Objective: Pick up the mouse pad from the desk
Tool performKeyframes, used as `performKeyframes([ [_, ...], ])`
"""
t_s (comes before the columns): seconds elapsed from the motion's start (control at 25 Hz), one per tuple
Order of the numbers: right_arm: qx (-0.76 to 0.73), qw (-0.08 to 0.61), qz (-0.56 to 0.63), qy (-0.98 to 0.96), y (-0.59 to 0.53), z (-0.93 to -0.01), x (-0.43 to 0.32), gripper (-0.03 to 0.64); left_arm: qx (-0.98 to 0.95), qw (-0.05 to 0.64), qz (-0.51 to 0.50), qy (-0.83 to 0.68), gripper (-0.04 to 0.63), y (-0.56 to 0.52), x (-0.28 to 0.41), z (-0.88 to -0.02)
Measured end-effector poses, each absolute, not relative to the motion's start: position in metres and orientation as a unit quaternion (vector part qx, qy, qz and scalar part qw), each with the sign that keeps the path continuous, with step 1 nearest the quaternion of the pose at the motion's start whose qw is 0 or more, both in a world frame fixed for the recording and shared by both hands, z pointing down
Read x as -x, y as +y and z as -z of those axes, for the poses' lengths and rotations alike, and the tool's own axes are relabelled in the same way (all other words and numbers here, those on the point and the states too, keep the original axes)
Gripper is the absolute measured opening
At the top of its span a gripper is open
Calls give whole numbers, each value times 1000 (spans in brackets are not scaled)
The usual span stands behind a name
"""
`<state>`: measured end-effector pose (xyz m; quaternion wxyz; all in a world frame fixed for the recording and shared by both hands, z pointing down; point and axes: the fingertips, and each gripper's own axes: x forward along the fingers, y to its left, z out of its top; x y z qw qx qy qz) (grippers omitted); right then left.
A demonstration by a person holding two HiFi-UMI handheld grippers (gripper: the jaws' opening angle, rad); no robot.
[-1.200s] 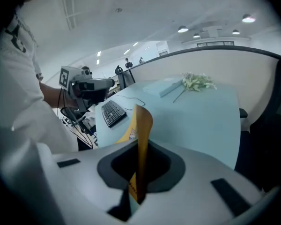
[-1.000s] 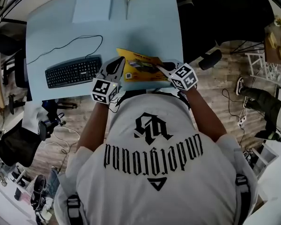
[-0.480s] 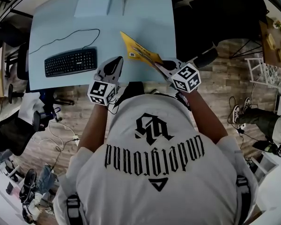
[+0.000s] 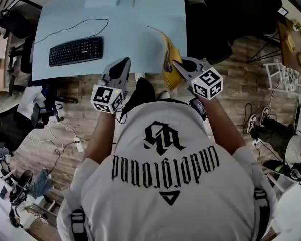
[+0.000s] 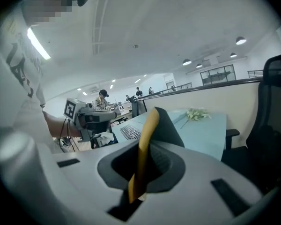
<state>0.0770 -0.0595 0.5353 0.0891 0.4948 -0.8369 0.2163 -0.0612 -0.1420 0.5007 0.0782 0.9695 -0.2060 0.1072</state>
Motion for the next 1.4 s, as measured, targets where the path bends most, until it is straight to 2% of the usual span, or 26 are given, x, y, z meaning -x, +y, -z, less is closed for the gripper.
performKeyframes([
  [0.72, -530, 82, -174, -826, -15, -484, -33, 25, -979, 25, -94, -178, 8, -113, 112, -446],
  [1.4, -583, 54, -135, -800, 10, -452, 85, 25, -990, -8, -68, -126, 8, -85, 231, -418],
])
